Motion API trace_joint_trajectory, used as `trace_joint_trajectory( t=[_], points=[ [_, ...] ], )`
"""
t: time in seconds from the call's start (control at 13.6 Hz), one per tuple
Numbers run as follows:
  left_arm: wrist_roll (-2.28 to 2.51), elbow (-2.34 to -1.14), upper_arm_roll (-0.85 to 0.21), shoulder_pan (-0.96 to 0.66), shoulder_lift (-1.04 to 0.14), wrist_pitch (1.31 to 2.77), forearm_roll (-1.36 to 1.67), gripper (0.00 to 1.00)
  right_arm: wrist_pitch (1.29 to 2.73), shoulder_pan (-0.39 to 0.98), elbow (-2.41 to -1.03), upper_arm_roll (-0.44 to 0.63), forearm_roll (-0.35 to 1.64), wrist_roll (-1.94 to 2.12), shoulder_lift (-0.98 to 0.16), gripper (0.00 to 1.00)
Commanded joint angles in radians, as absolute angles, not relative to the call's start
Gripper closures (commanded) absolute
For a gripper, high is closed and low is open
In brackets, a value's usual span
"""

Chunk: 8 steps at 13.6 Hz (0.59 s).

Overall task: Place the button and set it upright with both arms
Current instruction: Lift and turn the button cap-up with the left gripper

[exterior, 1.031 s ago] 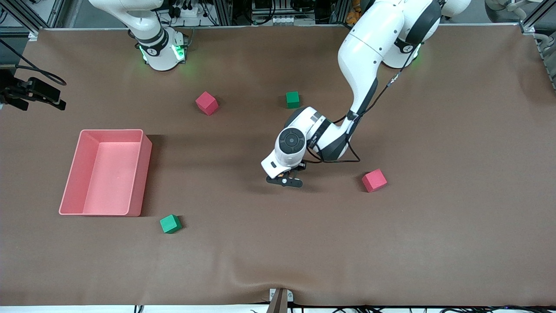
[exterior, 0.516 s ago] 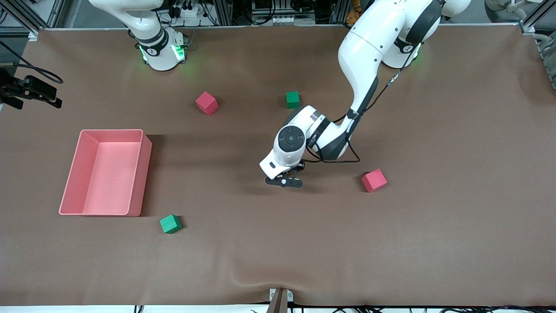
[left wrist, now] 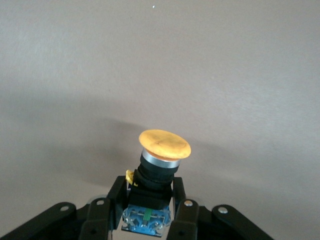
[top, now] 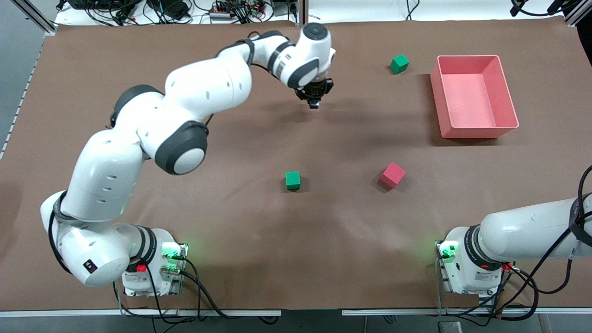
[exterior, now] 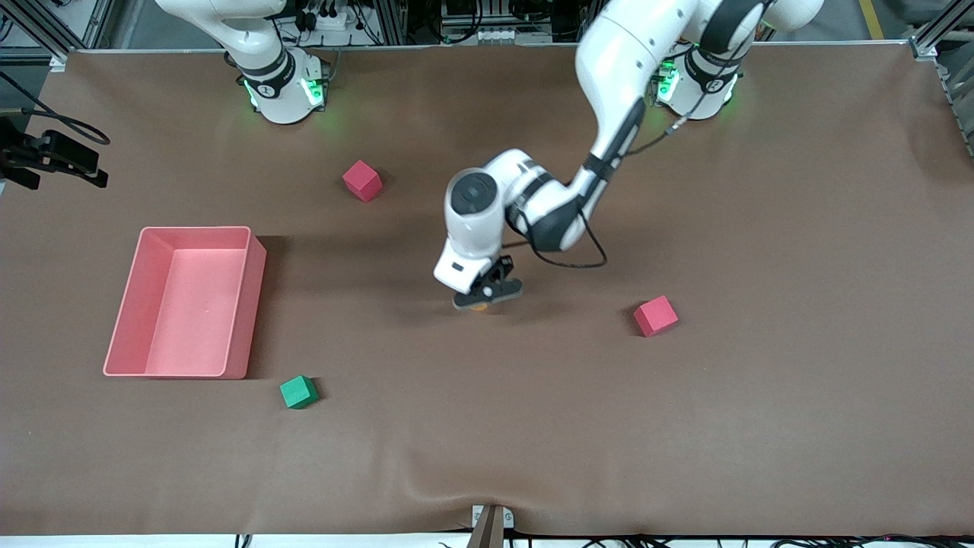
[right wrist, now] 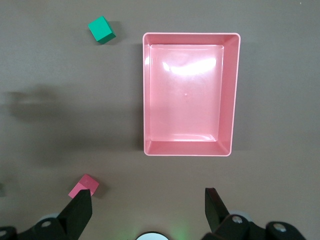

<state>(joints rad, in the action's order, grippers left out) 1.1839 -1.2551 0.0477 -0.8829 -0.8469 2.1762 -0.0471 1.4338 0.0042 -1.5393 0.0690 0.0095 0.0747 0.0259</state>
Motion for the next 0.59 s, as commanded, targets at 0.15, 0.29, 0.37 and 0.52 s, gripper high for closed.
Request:
trace_joint_trajectory(
  t=[0.15, 0.29, 0.37, 0.52],
  points=[
    [1.511, -1.267, 0.227, -1.100, -0.834, 2.174, -0.250, 1.00, 1.416, 0.000, -1.525, 0.067, 0.009, 0.081, 0.029, 0.00],
    [1.560, -1.264, 0.238, -1.127, -0.831, 2.174, -0.313, 1.00, 1.402, 0.002, -1.525, 0.066, 0.014, 0.048, 0.031, 0.00],
    [1.644, -1.266, 0.245, -1.152, -0.831, 2.172, -0.340, 1.00, 1.402, 0.005, -1.525, 0.064, 0.014, 0.017, 0.031, 0.00],
    [1.908, -1.272, 0.281, -1.218, -0.854, 2.165, -0.490, 1.00, 1.402, 0.006, -1.525, 0.061, 0.014, -0.008, 0.031, 0.00]
  ],
)
